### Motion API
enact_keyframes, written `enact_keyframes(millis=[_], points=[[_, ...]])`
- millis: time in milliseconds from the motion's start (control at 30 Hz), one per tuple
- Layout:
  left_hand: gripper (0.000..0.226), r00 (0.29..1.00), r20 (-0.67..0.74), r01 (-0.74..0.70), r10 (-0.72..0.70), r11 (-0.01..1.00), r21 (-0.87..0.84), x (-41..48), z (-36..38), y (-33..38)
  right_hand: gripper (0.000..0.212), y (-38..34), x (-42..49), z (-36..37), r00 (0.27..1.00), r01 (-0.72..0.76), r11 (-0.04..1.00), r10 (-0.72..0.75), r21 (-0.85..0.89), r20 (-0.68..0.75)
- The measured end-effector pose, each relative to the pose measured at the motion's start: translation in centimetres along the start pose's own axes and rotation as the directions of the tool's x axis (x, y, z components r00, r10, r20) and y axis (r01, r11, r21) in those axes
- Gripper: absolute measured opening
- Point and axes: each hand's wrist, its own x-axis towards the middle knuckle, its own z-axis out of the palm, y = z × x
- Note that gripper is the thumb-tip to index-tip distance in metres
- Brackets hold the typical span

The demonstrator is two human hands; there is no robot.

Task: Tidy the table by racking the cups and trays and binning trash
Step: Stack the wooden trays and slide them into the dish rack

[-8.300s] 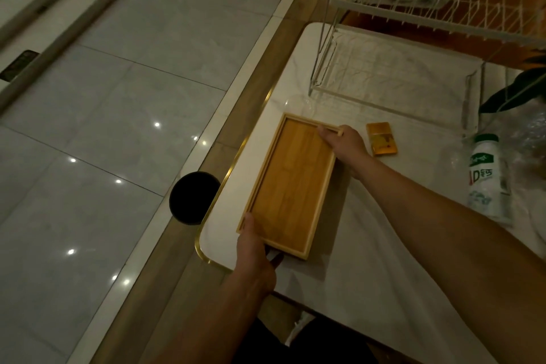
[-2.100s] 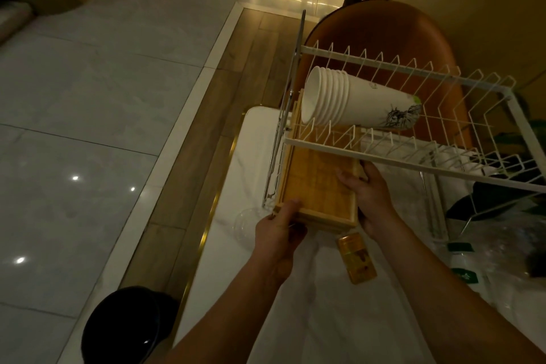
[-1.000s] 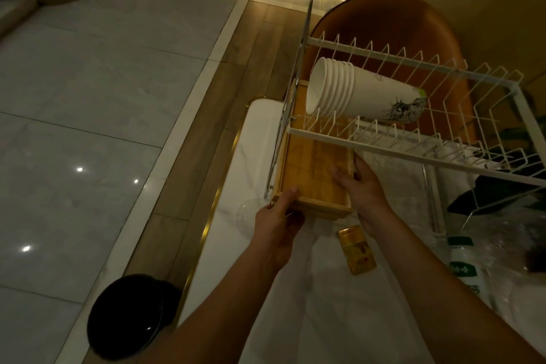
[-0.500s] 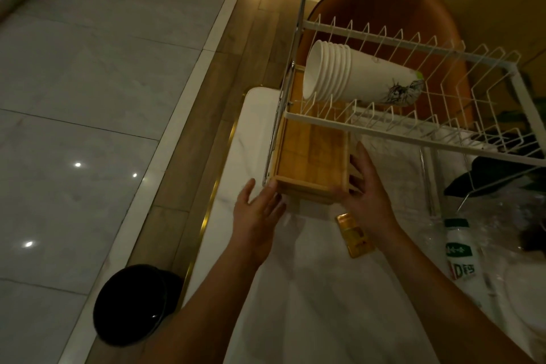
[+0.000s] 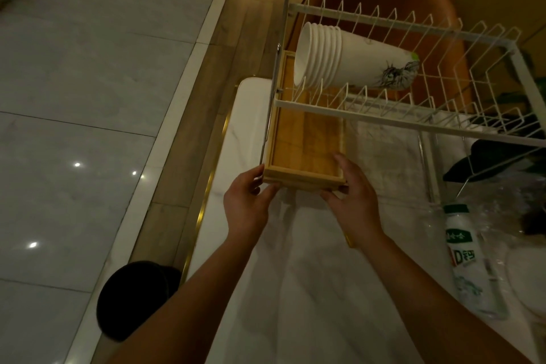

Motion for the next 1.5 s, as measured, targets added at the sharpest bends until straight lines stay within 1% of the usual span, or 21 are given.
enact_keyframes(millis=[167,233,267,333,400,433,500,567,667,767,833,900,967,1000,1100,1133,1167,1233,1300,1367,1500], points=[[0.047,1.0,0.007,-0.018,0.018,1.0,0.011,0.3,-0.2,0.1,0.087,-0.3,0.2,-0.1,1.0,0.011,1.0,-0.011,-0.009,0.01],[0.046,1.0,0.013,-0.017,0.017,1.0,0.011,0.3,-0.3,0.0,0.091,-0.6,0.2,-0.4,0.999,-0.005,1.0,0.005,-0.001,0.043],[0.045,1.0,0.017,-0.012,0.012,1.0,0.008,0.3,-0.3,0.0,0.094,-0.8,0.2,-0.6,0.998,-0.023,0.999,0.021,0.023,0.066],[0.044,1.0,0.028,0.002,-0.002,1.0,-0.007,0.3,-0.5,0.0,0.098,-1.1,0.0,-1.0,0.99,-0.11,0.981,0.094,0.161,0.104],[0.043,0.999,0.034,0.003,-0.002,1.0,-0.02,0.4,-0.6,0.0,0.094,-1.2,-0.2,-1.1,0.982,-0.179,0.934,0.149,0.308,0.119],[0.043,0.999,0.036,-0.002,0.002,1.0,-0.023,0.4,-0.6,0.0,0.088,-1.2,-0.2,-1.1,0.98,-0.187,0.924,0.153,0.333,0.124],[0.041,0.999,0.039,-0.002,0.004,1.0,-0.031,0.5,-0.6,0.1,0.075,-1.2,-0.2,-1.1,0.979,-0.185,0.928,0.145,0.324,0.142],[0.039,0.999,0.038,0.007,-0.006,0.999,-0.042,0.6,-0.6,0.1,0.071,-1.3,-0.2,-1.1,0.979,-0.185,0.928,0.144,0.323,0.146],[0.039,0.999,0.04,-0.001,0.002,0.999,-0.032,0.5,-0.7,0.1,0.075,-1.2,-0.4,-1.2,0.977,-0.195,0.917,0.151,0.347,0.15],[0.046,0.998,0.039,-0.05,0.051,0.999,-0.015,0.3,-0.9,0.2,0.083,-1.4,-0.5,-1.3,0.97,-0.235,0.888,0.19,0.395,0.151],[0.052,0.996,0.028,-0.088,0.088,0.996,-0.005,0.3,-0.9,0.3,0.085,-1.3,-0.6,-1.2,0.967,-0.251,0.868,0.209,0.428,0.143],[0.053,0.994,0.036,-0.106,0.106,0.994,-0.019,0.3,-0.8,0.6,0.085,-1.1,-0.5,-1.2,0.959,-0.281,0.843,0.238,0.459,0.151],[0.05,0.995,0.062,-0.074,0.08,0.993,-0.092,0.1,-0.8,0.9,0.078,-1.3,-0.3,-1.4,0.946,-0.323,0.787,0.274,0.526,0.171],[0.047,0.996,0.073,-0.032,0.045,0.986,-0.162,0.0,-0.8,1.0,0.071,-1.4,-0.1,-1.5,0.938,-0.344,0.728,0.294,0.593,0.183],[0.037,0.988,0.094,0.15,-0.124,0.915,-0.376,-0.1,-0.7,1.4,0.046,-2.3,1.4,-1.8,0.879,-0.426,0.436,0.406,0.793,0.249],[0.036,0.976,0.105,0.218,-0.191,0.878,-0.427,-0.1,-0.5,1.6,0.04,-2.6,2.0,-1.9,0.861,-0.442,0.383,0.435,0.811,0.263],[0.035,0.959,0.118,0.283,-0.258,0.836,-0.469,-0.1,-0.4,1.8,0.036,-2.8,2.7,-1.8,0.85,-0.457,0.38,0.454,0.805,0.268],[0.033,0.922,0.147,0.379,-0.357,0.763,-0.523,0.1,-0.1,2.3,0.038,-3.2,3.8,-1.4,0.838,-0.496,0.462,0.475,0.735,0.268],[0.038,0.907,0.145,0.406,-0.395,0.733,-0.545,0.2,0.1,2.5,0.053,-3.1,4.4,-0.8,0.83,-0.532,0.537,0.481,0.654,0.281],[0.039,0.905,0.123,0.401,-0.407,0.723,-0.563,0.4,0.3,2.5,0.062,-3.2,4.6,-0.4,0.829,-0.543,0.575,0.482,0.612,0.283],[0.037,0.91,0.107,0.386,-0.4,0.724,-0.572,0.6,0.3,2.2,0.046,-3.8,4.5,0.1,0.85,-0.501,0.618,0.484,0.606,0.208]])
